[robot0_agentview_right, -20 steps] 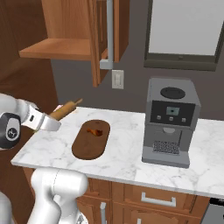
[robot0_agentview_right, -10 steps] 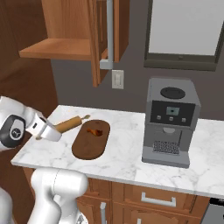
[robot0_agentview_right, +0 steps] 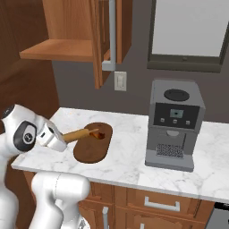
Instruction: Open the cabinet, retrieve the rolling pin, and place it next to the meat on the cutting board to prepare for tenderizing.
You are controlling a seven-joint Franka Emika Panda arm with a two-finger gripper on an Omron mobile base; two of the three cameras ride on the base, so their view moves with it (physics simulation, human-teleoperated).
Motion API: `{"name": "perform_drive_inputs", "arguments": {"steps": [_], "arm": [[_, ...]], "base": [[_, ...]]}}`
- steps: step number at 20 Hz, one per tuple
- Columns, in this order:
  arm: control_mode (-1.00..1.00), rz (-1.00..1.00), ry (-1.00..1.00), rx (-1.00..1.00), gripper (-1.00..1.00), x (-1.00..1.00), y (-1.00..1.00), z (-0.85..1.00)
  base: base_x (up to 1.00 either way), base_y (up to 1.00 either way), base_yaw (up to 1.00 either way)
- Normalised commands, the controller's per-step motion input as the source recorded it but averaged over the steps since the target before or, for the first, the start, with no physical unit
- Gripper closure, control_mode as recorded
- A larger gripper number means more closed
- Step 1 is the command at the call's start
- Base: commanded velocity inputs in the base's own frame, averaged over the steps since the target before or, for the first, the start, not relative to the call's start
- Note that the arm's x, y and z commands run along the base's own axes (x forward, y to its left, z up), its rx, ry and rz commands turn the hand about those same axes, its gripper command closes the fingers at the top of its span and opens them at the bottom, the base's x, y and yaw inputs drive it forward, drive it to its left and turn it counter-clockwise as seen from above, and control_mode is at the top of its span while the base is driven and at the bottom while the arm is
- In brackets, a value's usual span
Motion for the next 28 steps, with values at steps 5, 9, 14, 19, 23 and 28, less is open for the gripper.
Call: {"name": "perform_drive_inputs", "arguments": {"steps": [5, 9, 14, 19, 23, 28], "arm": [[-1.00, -0.02, 0.03, 0.11, 1.00, 0.44, -0.04, -0.38], [-1.00, -0.04, 0.01, 0.09, 1.00, 0.38, -0.03, -0.38], [-1.00, -0.09, 0.00, 0.05, 1.00, 0.23, -0.10, -0.28], [-1.00, -0.15, 0.00, 0.00, 1.00, 0.04, -0.08, -0.22], [-1.00, -0.15, 0.00, 0.00, 1.00, 0.18, -0.01, -0.19], [-1.00, -0.10, 0.06, 0.00, 1.00, 0.31, 0.00, -0.20]], "base": [[0.00, 0.00, 0.00], [0.00, 0.00, 0.00], [0.00, 0.00, 0.00], [0.00, 0.00, 0.00], [0.00, 0.00, 0.00], [0.00, 0.00, 0.00]]}}
